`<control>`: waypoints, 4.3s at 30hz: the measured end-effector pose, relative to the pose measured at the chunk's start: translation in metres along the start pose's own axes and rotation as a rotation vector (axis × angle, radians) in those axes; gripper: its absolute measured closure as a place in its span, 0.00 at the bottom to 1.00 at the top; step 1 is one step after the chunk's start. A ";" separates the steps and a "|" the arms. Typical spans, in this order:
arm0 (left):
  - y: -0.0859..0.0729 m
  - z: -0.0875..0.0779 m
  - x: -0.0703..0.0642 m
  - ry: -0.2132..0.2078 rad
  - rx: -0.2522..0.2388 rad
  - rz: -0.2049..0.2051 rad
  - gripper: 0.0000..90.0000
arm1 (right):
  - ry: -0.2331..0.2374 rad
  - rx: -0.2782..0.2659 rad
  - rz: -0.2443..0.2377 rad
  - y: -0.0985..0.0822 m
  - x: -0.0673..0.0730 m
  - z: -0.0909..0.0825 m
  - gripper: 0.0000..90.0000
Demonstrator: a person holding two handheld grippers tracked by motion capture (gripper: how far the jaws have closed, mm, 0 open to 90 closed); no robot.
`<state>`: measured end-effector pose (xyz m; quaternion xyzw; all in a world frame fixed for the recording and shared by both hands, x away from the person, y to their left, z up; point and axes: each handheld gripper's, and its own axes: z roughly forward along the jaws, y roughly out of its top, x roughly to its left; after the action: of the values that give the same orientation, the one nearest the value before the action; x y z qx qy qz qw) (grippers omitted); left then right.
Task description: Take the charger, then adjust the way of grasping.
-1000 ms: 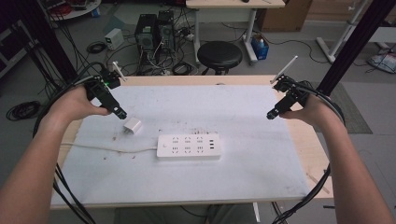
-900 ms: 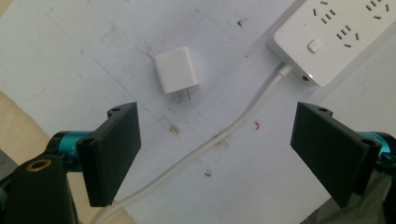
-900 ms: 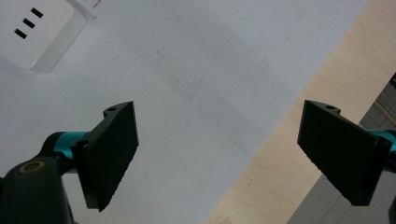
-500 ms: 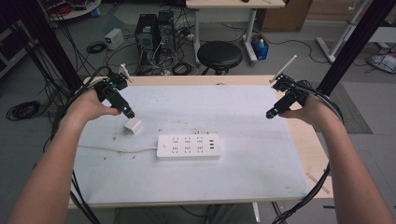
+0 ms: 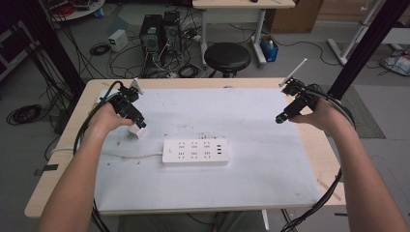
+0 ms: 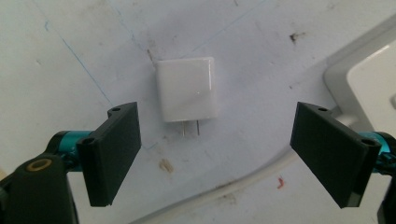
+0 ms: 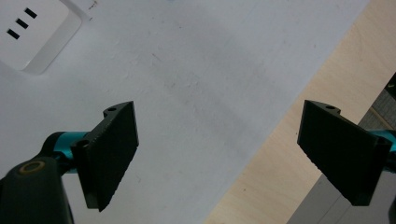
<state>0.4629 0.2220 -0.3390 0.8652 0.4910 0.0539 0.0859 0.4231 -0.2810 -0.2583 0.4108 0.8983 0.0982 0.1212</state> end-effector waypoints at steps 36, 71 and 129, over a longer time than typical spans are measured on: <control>0.002 0.067 0.009 0.042 0.084 -0.070 0.29 | -0.007 -0.004 -0.006 -0.004 0.001 0.006 0.13; 0.005 0.026 0.002 0.057 0.055 0.000 0.47 | 0.048 -0.024 0.065 -0.003 0.000 0.012 0.13; 0.052 -0.048 -0.193 -0.402 -0.539 0.841 0.47 | 0.845 -0.132 0.582 0.012 0.047 0.018 0.28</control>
<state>0.3996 0.0344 -0.2833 0.9277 0.0447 0.0413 0.3683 0.4072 -0.2366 -0.2788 0.5596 0.7093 0.3417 -0.2589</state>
